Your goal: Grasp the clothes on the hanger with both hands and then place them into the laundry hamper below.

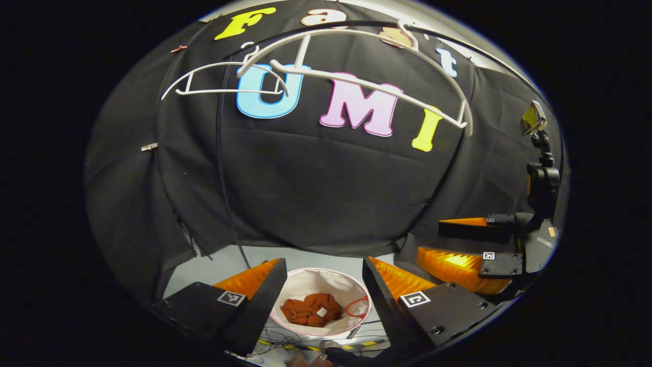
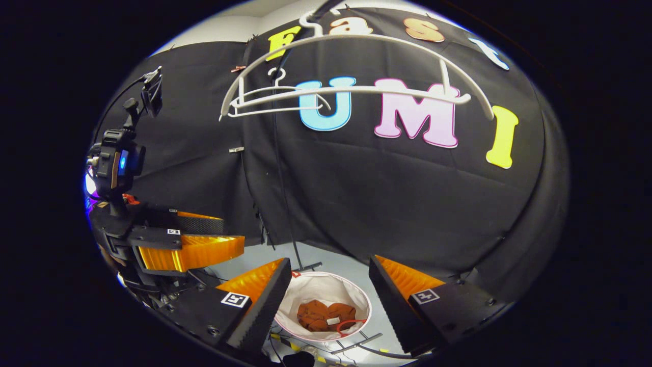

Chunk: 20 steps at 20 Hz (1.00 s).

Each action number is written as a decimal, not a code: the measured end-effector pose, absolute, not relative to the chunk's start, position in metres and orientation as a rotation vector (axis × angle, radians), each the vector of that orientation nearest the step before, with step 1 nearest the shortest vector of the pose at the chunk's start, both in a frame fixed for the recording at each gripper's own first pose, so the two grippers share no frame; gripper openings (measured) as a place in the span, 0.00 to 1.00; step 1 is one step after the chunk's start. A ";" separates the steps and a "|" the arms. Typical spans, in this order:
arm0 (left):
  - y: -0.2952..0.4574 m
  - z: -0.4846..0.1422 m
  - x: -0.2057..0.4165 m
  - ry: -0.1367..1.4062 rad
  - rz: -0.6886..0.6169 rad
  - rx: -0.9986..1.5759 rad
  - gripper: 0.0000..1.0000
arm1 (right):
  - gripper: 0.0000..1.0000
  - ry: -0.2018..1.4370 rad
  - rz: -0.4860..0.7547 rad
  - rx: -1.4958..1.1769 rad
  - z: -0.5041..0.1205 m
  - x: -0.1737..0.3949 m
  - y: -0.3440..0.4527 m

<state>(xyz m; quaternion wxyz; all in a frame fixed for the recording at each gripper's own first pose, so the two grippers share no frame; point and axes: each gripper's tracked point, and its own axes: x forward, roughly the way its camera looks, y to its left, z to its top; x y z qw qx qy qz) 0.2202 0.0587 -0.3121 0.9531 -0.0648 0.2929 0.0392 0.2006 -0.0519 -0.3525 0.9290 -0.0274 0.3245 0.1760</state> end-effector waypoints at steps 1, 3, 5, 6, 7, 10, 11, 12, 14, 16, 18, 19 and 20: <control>0.062 -0.302 0.215 0.572 0.076 -0.136 0.94 | 0.99 0.644 0.349 -0.055 -0.343 0.196 -0.044; 0.070 -0.279 0.200 0.530 0.069 -0.134 0.94 | 0.99 0.597 0.325 -0.053 -0.321 0.185 -0.029; 0.076 -0.257 0.181 0.487 0.047 -0.122 0.94 | 0.99 0.553 0.296 -0.055 -0.301 0.172 -0.016; 0.080 -0.245 0.170 0.465 0.040 -0.101 0.94 | 0.99 0.528 0.279 -0.053 -0.289 0.164 -0.009; 0.084 -0.230 0.156 0.442 0.037 -0.080 0.94 | 0.99 0.510 0.264 -0.051 -0.279 0.155 0.000; 0.088 -0.199 0.123 0.362 0.003 -0.063 0.94 | 1.00 0.467 0.218 -0.065 -0.255 0.127 0.017; 0.090 -0.190 0.110 0.342 -0.004 -0.062 0.94 | 0.99 0.453 0.200 -0.069 -0.247 0.115 0.021; 0.093 -0.180 0.100 0.318 -0.009 -0.058 0.94 | 0.98 0.439 0.186 -0.068 -0.239 0.103 0.028; 0.096 -0.151 0.081 0.259 -0.017 -0.044 0.90 | 0.99 0.397 0.161 -0.059 -0.217 0.086 0.038; 0.096 -0.123 0.066 0.192 -0.036 -0.033 0.94 | 0.99 0.341 0.125 -0.057 -0.189 0.073 0.041; 0.092 -0.100 0.055 0.146 -0.053 -0.013 0.89 | 0.98 0.277 0.099 -0.039 -0.158 0.064 0.044; 0.092 -0.089 0.051 0.118 -0.062 0.000 0.89 | 0.98 0.244 0.088 -0.022 -0.142 0.059 0.046; 0.091 -0.076 0.047 0.086 -0.066 0.011 0.89 | 1.00 0.213 0.073 -0.004 -0.128 0.056 0.045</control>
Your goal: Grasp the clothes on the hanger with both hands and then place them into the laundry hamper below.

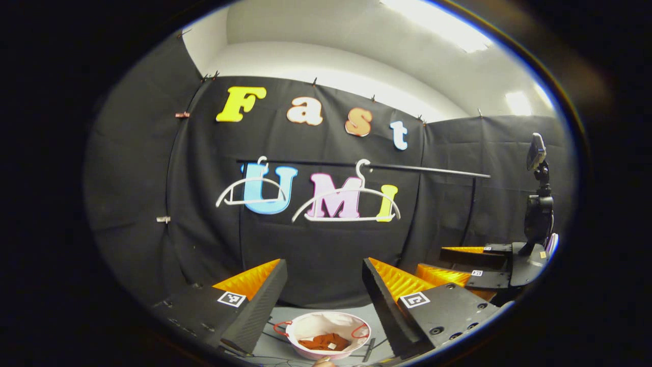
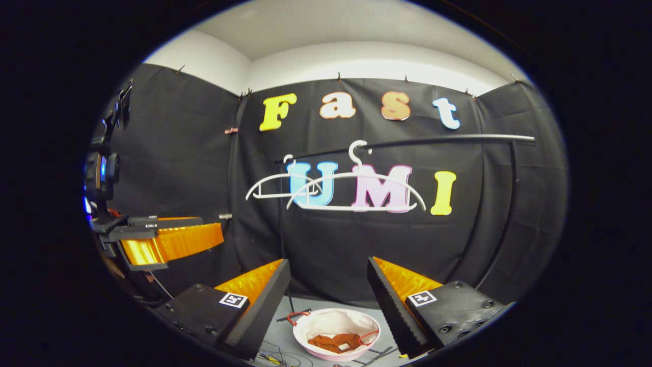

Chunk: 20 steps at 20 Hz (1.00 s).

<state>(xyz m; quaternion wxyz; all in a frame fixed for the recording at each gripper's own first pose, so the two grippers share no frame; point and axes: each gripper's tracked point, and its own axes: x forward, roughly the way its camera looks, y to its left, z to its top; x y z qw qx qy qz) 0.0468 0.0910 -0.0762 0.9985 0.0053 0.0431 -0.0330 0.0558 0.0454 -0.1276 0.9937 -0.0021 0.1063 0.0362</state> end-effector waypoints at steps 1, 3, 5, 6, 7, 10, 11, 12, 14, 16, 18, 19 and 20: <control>0.090 -0.071 0.045 0.063 -0.074 0.018 0.93 | 0.98 0.183 0.061 0.009 -0.115 0.054 0.044; 0.088 -0.059 0.042 0.043 -0.081 0.028 0.98 | 0.95 0.134 0.039 0.017 -0.095 0.051 0.043; 0.086 -0.045 0.037 0.020 -0.080 0.029 0.94 | 0.98 0.084 0.036 0.028 -0.073 0.046 0.042; 0.086 -0.040 0.036 0.010 -0.078 0.027 0.93 | 0.95 0.056 0.031 0.036 -0.063 0.045 0.041; 0.086 -0.035 0.035 0.003 -0.072 0.028 0.89 | 0.95 0.027 0.026 0.043 -0.053 0.043 0.038; 0.080 -0.020 0.035 -0.027 -0.073 0.039 0.93 | 0.98 -0.019 0.021 0.049 -0.037 0.039 0.034; 0.076 -0.016 0.036 -0.038 -0.080 0.043 0.89 | 0.98 -0.029 0.017 0.044 -0.032 0.040 0.031; 0.071 -0.012 0.037 -0.052 -0.086 0.045 0.89 | 1.00 -0.038 0.016 0.038 -0.029 0.040 0.029; 0.065 -0.006 0.037 -0.067 -0.095 0.041 0.93 | 0.92 -0.044 0.021 0.039 -0.026 0.039 0.030; 0.061 -0.006 0.037 -0.063 -0.102 0.036 0.89 | 0.92 -0.045 0.027 0.044 -0.024 0.039 0.031; 0.062 -0.004 0.036 -0.059 -0.098 0.038 0.93 | 1.00 -0.047 0.032 0.043 -0.022 0.039 0.032; 0.061 -0.004 0.035 -0.058 -0.096 0.038 0.93 | 0.96 -0.046 0.034 0.044 -0.023 0.038 0.032; 0.061 -0.003 0.033 -0.058 -0.095 0.038 0.93 | 1.00 -0.044 0.039 0.048 -0.023 0.038 0.033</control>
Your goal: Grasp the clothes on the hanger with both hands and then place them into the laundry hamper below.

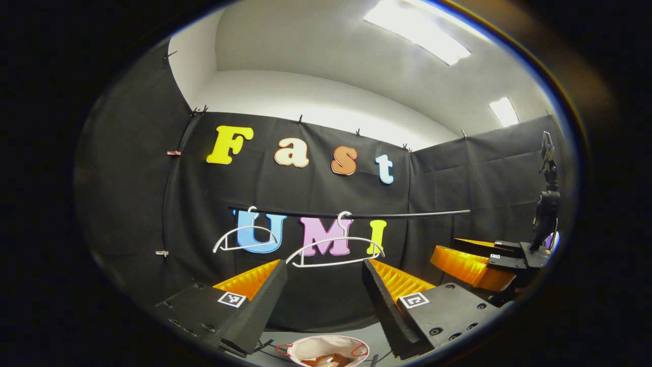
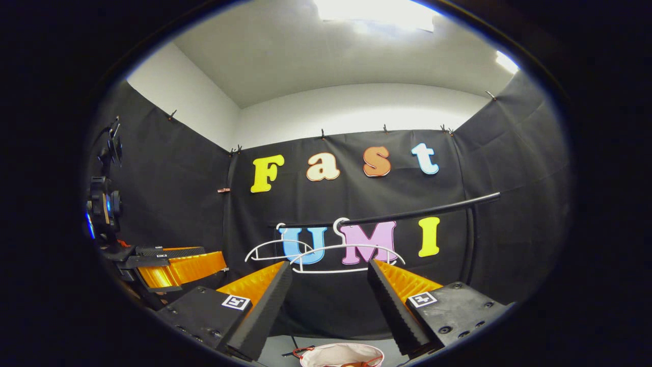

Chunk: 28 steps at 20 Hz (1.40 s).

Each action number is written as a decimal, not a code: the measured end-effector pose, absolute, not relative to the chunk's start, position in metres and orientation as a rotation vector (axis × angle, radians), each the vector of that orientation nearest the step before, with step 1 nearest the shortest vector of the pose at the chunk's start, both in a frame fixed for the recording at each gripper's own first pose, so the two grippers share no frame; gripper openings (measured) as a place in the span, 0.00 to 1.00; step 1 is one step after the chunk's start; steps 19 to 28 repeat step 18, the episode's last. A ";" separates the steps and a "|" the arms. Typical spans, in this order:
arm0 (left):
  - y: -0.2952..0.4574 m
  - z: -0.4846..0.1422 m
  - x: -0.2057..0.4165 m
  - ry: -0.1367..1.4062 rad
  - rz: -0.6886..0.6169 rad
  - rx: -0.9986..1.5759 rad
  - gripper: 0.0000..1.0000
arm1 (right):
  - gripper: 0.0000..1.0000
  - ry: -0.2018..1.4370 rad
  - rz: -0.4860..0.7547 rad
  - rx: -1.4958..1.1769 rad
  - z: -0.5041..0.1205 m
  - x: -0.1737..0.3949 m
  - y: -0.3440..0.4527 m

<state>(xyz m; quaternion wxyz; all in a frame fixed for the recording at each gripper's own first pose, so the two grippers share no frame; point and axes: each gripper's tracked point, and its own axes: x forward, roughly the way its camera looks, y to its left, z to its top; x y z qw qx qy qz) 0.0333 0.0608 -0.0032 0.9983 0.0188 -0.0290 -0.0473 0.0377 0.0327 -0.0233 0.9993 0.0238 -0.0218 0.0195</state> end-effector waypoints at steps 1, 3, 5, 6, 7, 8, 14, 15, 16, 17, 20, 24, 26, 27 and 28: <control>0.061 -0.002 0.033 -0.059 -0.092 0.038 0.93 | 0.96 -0.040 0.043 0.051 -0.024 0.038 0.034; 0.060 0.000 0.030 -0.062 -0.088 0.039 0.93 | 0.96 -0.037 0.048 0.050 -0.023 0.035 0.035; 0.059 0.000 0.029 -0.063 -0.086 0.040 0.98 | 0.96 -0.038 0.054 0.046 -0.021 0.033 0.036; 0.058 0.001 0.028 -0.064 -0.086 0.039 0.93 | 0.96 -0.040 0.056 0.048 -0.020 0.032 0.036; 0.057 0.001 0.028 -0.062 -0.087 0.039 0.93 | 0.96 -0.042 0.055 0.051 -0.019 0.032 0.035; 0.056 0.001 0.027 -0.061 -0.087 0.038 0.93 | 0.96 -0.043 0.054 0.053 -0.018 0.031 0.034; 0.054 0.002 0.022 -0.067 -0.085 0.038 0.93 | 0.96 -0.044 0.049 0.059 -0.017 0.026 0.032; 0.054 0.002 0.021 -0.066 -0.085 0.038 0.93 | 0.96 -0.043 0.051 0.061 -0.017 0.025 0.034; 0.055 0.001 0.020 -0.065 -0.083 0.040 0.93 | 0.96 -0.042 0.051 0.061 -0.018 0.024 0.034; 0.056 0.001 0.019 -0.064 -0.081 0.041 0.93 | 0.96 -0.041 0.052 0.061 -0.017 0.024 0.034; 0.057 0.001 0.018 -0.063 -0.078 0.041 0.93 | 0.96 -0.041 0.055 0.059 -0.017 0.024 0.035; 0.057 0.001 0.018 -0.063 -0.078 0.041 0.93 | 0.96 -0.041 0.055 0.059 -0.017 0.024 0.035; 0.057 0.001 0.018 -0.063 -0.078 0.041 0.93 | 0.96 -0.041 0.055 0.059 -0.017 0.024 0.035; 0.057 0.001 0.018 -0.063 -0.078 0.041 0.93 | 0.96 -0.041 0.055 0.059 -0.017 0.024 0.035; 0.057 0.001 0.018 -0.063 -0.078 0.041 0.93 | 0.96 -0.041 0.055 0.059 -0.017 0.024 0.035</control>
